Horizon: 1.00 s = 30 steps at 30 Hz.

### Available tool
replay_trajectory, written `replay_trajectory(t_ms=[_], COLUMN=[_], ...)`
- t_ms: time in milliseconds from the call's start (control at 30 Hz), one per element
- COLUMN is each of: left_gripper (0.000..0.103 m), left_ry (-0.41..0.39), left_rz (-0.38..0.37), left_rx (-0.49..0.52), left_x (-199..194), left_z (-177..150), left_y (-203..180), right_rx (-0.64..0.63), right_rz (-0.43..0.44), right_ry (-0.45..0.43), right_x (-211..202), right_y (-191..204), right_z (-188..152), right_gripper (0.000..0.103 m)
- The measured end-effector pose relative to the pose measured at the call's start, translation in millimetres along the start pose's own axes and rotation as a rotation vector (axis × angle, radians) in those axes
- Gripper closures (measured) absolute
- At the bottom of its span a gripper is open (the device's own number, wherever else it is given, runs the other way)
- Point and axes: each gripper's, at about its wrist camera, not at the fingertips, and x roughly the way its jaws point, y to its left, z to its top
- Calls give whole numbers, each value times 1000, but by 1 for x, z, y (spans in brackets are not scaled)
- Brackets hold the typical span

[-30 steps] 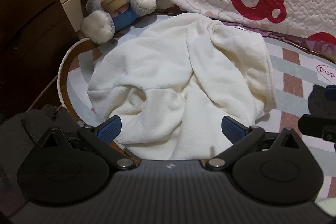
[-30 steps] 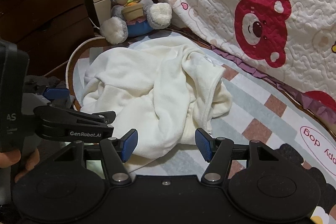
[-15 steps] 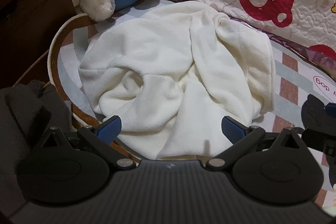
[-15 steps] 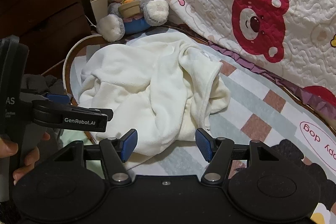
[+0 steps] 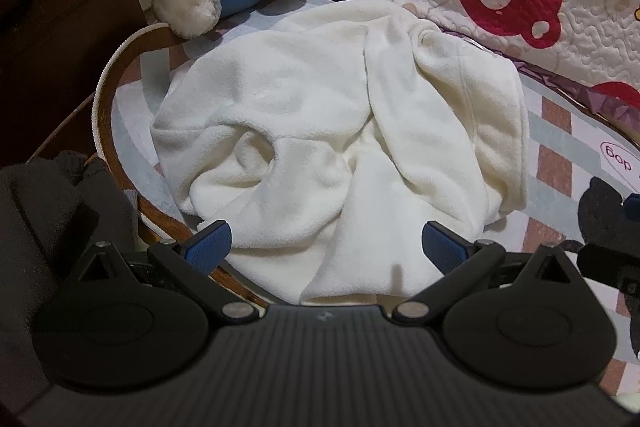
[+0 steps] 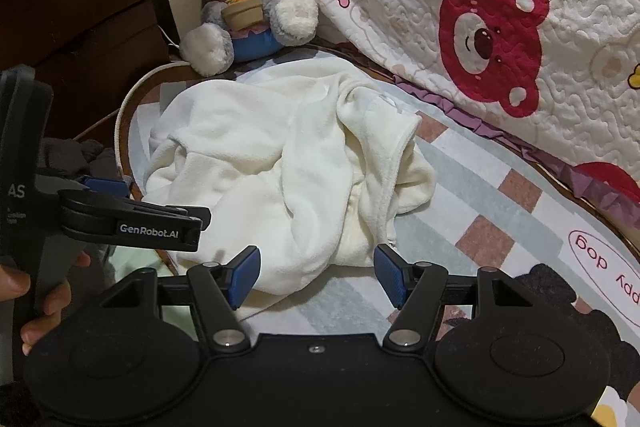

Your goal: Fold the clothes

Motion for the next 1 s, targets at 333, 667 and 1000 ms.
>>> replay_trajectory(t_ms=[333,667,1000], left_gripper=[0,0,0], left_ry=[6,-3,-74], left_rz=[3,4,-55], left_rx=[3,-10,-162], left_x=[1,1,-7], left_z=[1,1,4], left_y=[-1,2,38], right_rx=[2,5,-9], right_rz=[1,10,53], right_ry=[1,6,-68], right_x=[0,-2,13], right_y=[-1,-3,-12], right_z=[0,-1,12], right_gripper=[34,34,26])
